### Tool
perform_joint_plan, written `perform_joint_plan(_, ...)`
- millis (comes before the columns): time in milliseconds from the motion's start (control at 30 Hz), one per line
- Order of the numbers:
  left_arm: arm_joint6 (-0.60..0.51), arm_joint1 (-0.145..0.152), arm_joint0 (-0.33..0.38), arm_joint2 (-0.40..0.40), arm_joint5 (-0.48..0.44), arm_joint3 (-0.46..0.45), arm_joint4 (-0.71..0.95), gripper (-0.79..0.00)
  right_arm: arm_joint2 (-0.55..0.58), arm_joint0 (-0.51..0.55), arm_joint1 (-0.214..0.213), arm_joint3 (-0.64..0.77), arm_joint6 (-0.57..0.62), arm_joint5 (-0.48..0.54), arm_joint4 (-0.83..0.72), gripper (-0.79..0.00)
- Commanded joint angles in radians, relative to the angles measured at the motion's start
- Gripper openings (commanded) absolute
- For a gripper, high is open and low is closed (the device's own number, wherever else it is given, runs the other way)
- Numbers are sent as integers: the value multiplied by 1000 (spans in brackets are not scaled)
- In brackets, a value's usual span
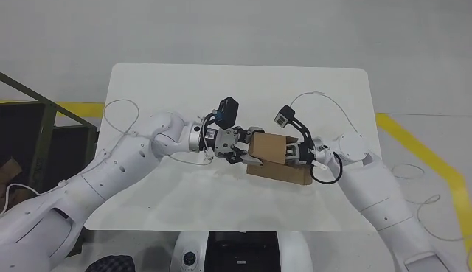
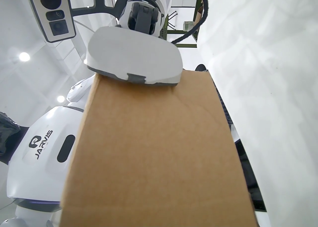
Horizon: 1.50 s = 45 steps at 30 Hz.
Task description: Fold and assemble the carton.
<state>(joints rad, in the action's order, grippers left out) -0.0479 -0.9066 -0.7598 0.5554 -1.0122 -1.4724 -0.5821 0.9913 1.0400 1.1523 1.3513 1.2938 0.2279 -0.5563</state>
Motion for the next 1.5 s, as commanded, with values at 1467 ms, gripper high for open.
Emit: perform_joint_plan(1467,275,61,-139,159,0,-40,-285,-406,316,178,-79,47,-112,-4,1,-785)
